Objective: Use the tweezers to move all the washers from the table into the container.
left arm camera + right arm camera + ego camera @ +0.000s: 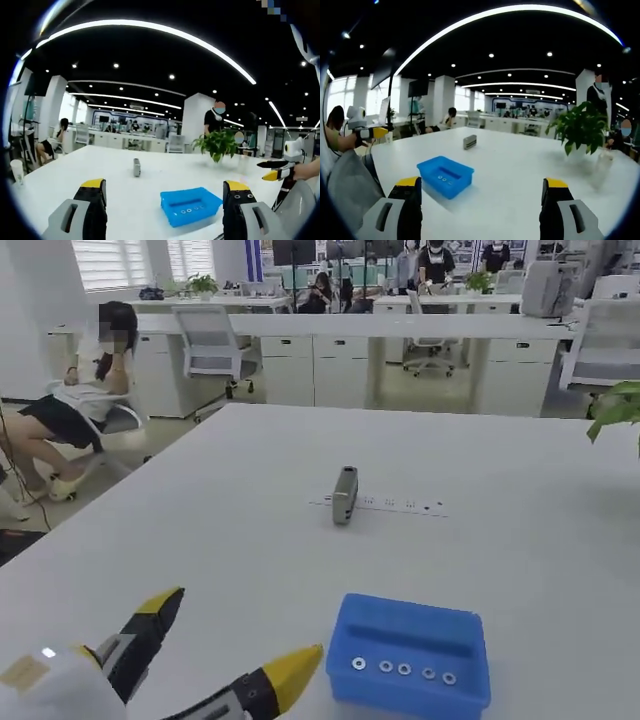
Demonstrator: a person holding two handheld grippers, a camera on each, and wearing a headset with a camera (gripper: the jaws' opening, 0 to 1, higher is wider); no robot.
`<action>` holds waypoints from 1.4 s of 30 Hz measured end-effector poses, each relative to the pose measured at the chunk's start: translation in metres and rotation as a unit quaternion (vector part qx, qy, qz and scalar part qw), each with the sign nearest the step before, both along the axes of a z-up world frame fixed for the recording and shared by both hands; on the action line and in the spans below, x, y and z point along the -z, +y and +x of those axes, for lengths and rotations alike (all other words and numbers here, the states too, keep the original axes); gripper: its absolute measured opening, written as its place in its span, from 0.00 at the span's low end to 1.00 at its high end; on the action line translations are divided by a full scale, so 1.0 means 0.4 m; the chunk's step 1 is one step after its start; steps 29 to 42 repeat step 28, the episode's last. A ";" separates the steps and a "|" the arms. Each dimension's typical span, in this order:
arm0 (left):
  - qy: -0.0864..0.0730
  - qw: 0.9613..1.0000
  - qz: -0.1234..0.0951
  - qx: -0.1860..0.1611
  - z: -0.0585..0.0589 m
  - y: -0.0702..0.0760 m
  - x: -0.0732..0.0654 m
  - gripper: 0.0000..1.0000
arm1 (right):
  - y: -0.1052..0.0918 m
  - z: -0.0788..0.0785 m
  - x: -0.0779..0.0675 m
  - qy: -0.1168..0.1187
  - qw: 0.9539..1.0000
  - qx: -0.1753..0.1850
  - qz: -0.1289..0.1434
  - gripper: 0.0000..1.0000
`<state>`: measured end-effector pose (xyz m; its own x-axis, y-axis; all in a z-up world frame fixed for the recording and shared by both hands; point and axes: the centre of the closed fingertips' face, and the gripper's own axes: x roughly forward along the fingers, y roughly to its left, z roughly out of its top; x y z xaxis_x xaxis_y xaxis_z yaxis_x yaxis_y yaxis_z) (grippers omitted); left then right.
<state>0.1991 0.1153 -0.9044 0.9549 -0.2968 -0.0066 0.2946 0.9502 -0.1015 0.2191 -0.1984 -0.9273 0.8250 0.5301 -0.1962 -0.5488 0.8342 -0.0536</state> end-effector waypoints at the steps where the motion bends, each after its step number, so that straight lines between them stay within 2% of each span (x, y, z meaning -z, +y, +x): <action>1: 0.003 1.000 0.005 -0.001 0.000 0.000 0.004 0.99 | -0.001 0.000 0.003 0.004 1.000 0.001 0.001 0.99; 5: 0.007 1.000 0.009 0.000 0.000 0.001 0.010 0.99 | 0.000 0.000 0.007 0.016 1.000 0.001 0.018 0.99; 7: 0.015 1.000 0.017 -0.007 0.001 0.008 0.019 0.99 | -0.003 0.001 0.008 0.019 1.000 0.004 0.024 0.99; 12: 0.023 1.000 0.014 -0.004 0.000 0.010 0.028 0.99 | -0.010 0.002 0.019 0.034 0.999 0.012 0.031 0.97; 16: 0.037 0.999 0.018 0.000 0.002 0.006 0.043 0.99 | -0.011 0.002 0.021 0.037 0.999 0.014 0.032 0.96; 17: 0.049 0.999 0.019 0.003 0.003 0.003 0.055 0.99 | -0.011 0.002 0.022 0.038 0.999 0.014 0.031 0.96; 19: 0.057 0.998 0.023 0.005 0.003 0.001 0.063 0.99 | -0.012 0.001 0.025 0.041 0.999 0.016 0.032 0.95; 23: 0.049 0.998 0.030 0.006 0.000 -0.001 0.055 0.99 | -0.016 0.002 0.026 0.044 0.998 0.019 0.036 0.94; 28: 0.056 0.998 0.033 0.001 0.000 0.005 0.062 0.99 | -0.015 0.002 0.028 0.047 0.998 0.017 0.037 0.93; 42: 0.056 0.998 0.033 0.001 0.000 0.005 0.062 0.99 | -0.015 0.002 0.028 0.047 0.998 0.017 0.037 0.93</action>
